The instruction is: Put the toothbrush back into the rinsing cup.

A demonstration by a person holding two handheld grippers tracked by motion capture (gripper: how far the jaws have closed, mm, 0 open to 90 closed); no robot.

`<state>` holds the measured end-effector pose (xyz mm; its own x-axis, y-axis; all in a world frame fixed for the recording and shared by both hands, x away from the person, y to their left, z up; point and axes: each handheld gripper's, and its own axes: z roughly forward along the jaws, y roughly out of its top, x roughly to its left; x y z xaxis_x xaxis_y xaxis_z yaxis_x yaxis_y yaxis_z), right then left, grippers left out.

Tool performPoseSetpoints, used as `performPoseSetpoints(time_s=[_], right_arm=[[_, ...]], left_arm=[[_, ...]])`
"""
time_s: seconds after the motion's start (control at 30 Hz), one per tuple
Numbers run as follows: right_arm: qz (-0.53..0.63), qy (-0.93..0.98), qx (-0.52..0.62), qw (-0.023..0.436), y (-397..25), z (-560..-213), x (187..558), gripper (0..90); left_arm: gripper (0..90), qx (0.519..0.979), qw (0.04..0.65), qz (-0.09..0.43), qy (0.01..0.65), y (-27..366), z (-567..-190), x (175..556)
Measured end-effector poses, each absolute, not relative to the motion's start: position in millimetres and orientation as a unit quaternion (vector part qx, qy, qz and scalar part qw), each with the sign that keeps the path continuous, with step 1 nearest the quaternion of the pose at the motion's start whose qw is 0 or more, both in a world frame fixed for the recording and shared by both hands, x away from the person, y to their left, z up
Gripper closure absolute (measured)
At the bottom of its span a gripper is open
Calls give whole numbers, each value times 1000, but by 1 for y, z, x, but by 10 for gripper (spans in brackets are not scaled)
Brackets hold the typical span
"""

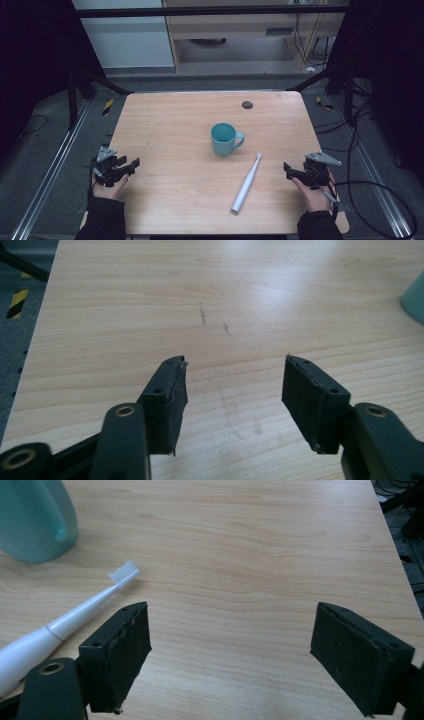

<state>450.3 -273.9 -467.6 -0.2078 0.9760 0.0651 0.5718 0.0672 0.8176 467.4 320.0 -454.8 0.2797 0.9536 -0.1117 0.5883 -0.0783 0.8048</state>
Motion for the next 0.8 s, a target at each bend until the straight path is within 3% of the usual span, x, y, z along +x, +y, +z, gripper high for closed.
performPoseSetpoints(time_s=[0.33, 0.53, 0.8], right_arm=[[385, 696, 548, 258, -258, -457, 441, 163], [391, 715, 518, 260, -241, -450, 434, 355], [406, 758, 466, 208, -225, -451, 430, 610]], left_arm=[[539, 707, 374, 237, 551, 318, -457, 466], [576, 713, 363, 237, 551, 319, -458, 468], [600, 713, 366, 237, 549, 320, -456, 467]])
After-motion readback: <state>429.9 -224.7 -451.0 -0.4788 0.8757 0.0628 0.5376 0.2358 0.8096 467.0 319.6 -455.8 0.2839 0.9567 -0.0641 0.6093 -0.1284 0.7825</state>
